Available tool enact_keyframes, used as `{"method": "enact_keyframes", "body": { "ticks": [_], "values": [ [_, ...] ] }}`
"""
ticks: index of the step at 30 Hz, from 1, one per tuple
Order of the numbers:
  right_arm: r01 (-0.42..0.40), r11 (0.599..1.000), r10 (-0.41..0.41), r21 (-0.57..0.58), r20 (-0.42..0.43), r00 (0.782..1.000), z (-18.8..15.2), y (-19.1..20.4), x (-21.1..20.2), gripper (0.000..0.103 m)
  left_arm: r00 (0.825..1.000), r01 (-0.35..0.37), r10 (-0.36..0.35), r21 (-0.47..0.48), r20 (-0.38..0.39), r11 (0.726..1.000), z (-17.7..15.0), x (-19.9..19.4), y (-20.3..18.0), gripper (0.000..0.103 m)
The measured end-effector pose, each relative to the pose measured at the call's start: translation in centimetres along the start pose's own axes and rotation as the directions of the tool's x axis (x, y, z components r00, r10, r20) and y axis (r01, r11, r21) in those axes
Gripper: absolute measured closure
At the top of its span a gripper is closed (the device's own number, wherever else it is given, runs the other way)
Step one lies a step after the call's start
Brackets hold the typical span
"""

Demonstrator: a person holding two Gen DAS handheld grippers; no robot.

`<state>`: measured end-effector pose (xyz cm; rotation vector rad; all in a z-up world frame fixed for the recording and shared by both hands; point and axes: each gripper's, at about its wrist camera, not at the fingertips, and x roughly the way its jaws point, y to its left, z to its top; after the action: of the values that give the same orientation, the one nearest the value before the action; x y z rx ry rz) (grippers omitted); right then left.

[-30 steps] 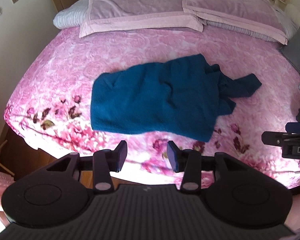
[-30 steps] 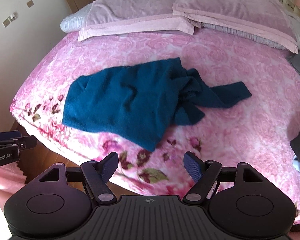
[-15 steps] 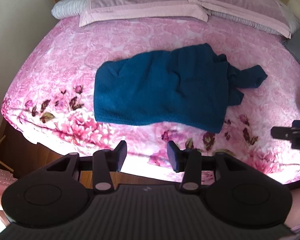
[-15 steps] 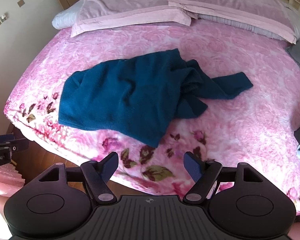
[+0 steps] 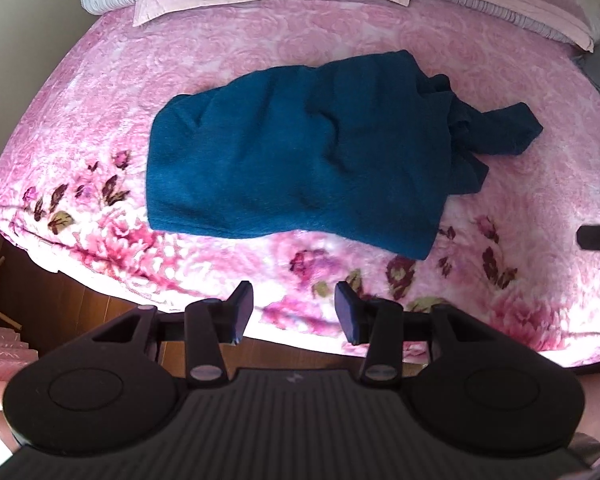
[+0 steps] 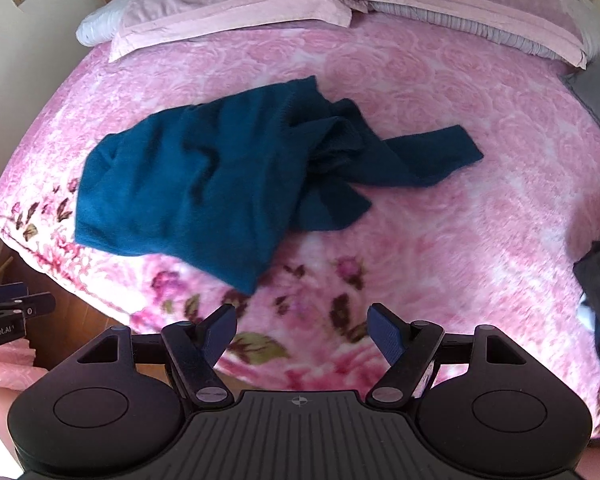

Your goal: Fold clothes

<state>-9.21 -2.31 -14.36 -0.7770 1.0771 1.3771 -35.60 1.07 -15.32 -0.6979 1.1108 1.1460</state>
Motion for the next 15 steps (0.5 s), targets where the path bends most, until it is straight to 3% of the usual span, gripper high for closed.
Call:
{"method": "enact_keyframes", "body": {
  "ticks": [7,15],
  "values": [
    [0.007,0.998,-0.006,-0.069,0.012,1.000,3.7,-5.4,1.7,0.028,1.000,-0.002,0.001,-0.040,-0.005,0.999,1.9,3.0,-4.0,0.057],
    [0.017,0.996,-0.020,-0.093,-0.031,0.999,4.4,-10.1,5.5,0.028,0.999,0.028,-0.025,0.070,-0.046,0.997,1.4,9.4,-10.2,0.055]
  ]
}}
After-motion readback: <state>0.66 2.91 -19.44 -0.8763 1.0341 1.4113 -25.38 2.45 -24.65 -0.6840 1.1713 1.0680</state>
